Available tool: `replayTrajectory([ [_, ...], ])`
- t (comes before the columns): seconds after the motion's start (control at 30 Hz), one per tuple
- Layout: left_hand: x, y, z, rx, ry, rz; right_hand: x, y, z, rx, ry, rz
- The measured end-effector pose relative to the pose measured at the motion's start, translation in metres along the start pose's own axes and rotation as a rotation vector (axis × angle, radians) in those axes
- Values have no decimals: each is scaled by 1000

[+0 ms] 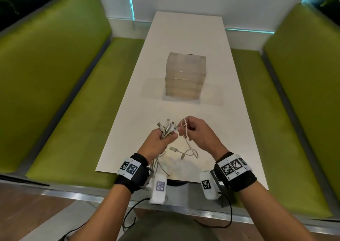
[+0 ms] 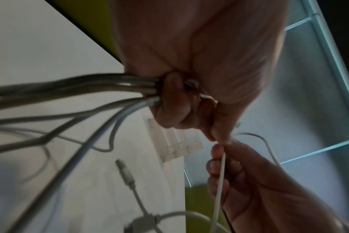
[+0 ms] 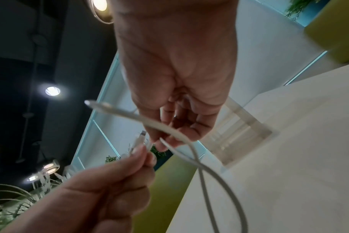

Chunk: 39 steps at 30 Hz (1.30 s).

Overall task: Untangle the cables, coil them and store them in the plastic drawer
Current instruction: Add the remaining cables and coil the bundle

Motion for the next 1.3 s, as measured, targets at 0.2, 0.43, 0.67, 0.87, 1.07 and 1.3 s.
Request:
replayTrajectory([
  [0.2, -1, -1, -1, 28, 15, -80, 1, -7, -1, -114, 10, -349],
  [0.43, 5, 12, -4, -100, -14, -129, -5, -16, 3, 29, -10, -653],
  [0.67, 10, 50, -14, -300, -45, -288, -61, 25, -10, 264, -365, -693],
  [0.87, 16, 55, -12, -278, -25, -223, -50, 68, -14, -117, -195, -323],
  [1.07, 17, 60, -14, -311, -58, -324, -7, 66, -13, -94, 75, -482],
  [1.3, 11, 42, -8, -225, -28, -454, 38, -5, -20, 267, 296, -584],
])
Point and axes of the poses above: each hand's wrist, its own z-axis towards the middle knuckle, its own y-axis out of the back of the hand, x = y × z, the point moved 7 cm from there along z, towards the middle knuckle, and after that the axes turned 10 degrees about x, right-handed, at the moved point
